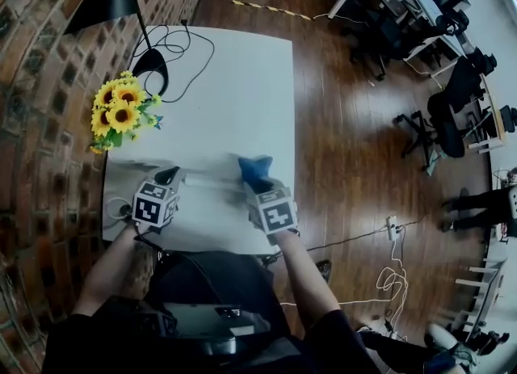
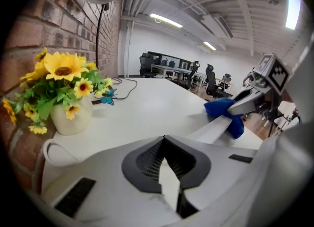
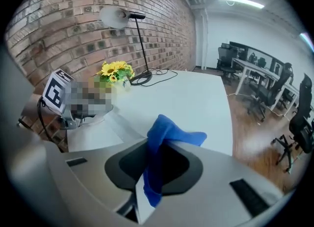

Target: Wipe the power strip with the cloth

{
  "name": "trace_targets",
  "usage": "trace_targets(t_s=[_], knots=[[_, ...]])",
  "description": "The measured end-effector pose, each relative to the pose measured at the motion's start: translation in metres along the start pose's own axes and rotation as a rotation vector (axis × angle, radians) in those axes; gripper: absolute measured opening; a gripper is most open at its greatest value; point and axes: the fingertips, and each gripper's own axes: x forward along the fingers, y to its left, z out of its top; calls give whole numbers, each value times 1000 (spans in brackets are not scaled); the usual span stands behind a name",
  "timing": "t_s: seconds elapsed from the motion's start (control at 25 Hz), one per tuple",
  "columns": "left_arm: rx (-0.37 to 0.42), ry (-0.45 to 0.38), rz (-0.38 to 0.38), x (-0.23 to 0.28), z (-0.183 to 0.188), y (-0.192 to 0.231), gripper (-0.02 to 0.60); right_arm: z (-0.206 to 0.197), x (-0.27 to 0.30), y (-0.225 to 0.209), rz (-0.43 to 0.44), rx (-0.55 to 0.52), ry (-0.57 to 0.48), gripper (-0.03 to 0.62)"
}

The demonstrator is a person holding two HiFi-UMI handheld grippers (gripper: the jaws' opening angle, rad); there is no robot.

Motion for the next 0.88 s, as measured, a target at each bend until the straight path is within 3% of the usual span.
trace_targets(t_s=[0.12,0.6,0.88], knots=[[-16,25,-6,5,-18,3,2,3,-1,1,-34,10,-13,64],[-3,8,-50,8,-21,1,-2,7,4,7,-127,-60,1,64],[29,17,-50,7,-22,0,-3,15,14,31,-122,-155,3,63]])
